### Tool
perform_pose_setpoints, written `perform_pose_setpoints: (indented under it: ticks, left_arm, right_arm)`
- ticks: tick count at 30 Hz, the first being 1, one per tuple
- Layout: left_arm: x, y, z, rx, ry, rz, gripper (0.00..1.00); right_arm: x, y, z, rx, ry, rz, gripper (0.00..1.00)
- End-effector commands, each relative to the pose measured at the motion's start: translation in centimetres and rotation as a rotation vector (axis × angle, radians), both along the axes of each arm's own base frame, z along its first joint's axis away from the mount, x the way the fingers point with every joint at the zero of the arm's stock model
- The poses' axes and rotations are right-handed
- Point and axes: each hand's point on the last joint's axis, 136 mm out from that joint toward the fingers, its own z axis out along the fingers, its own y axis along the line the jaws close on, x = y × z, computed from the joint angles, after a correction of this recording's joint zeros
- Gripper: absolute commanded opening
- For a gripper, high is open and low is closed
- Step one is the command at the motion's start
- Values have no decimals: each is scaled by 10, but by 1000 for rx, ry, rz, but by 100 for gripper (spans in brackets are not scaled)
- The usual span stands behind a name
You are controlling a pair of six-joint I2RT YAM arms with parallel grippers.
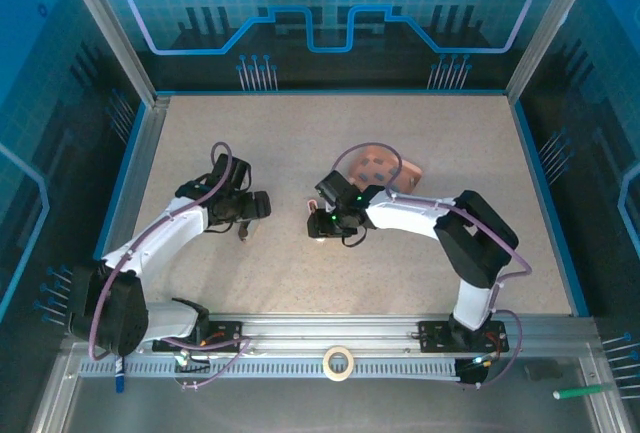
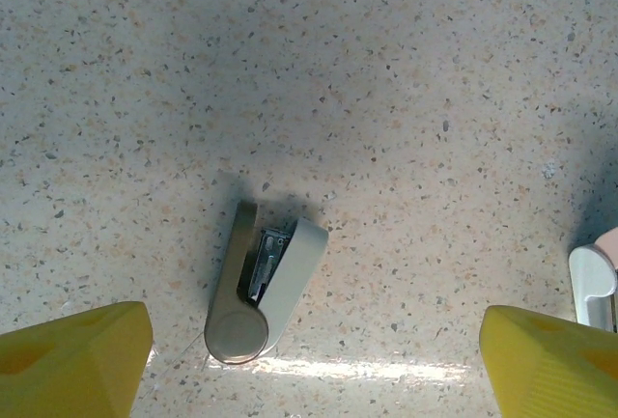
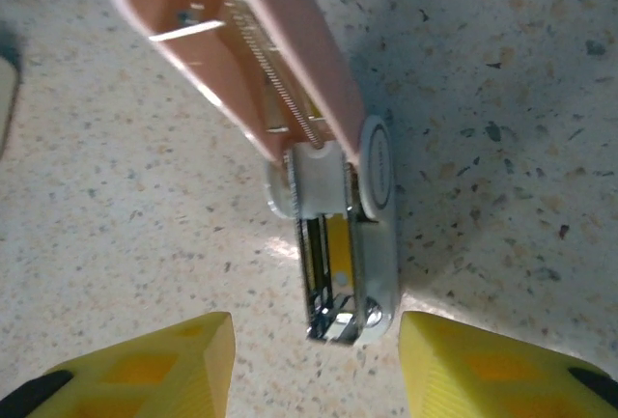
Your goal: Load the staples into the stapler
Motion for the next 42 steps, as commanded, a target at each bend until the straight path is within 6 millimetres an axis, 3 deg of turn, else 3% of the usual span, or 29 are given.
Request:
perform_pose_setpoints:
  ticks: [1, 10, 19, 31, 36, 42]
  left_arm:
    - [-9, 2, -6, -20, 39, 22, 89]
    - [-11, 7, -14, -11, 62, 24, 88]
    - [-14, 4, -33, -16, 133, 10, 85]
    - [-17, 3, -66, 27, 256, -47, 80]
    - [-17, 0, -75, 29, 314, -73, 75]
    - [-17, 4, -83, 70, 358, -94, 62]
  right_arm:
    - [6, 6, -3, -1, -9, -17, 49]
    - [-3, 24, -8, 59, 29, 12, 46]
    - [-3, 24, -2, 67, 22, 14, 46]
    - [5, 8, 44, 96, -164, 5, 48]
    - [7, 5, 53, 116, -205, 2, 48]
    - [7, -1, 57, 112, -221, -4, 48]
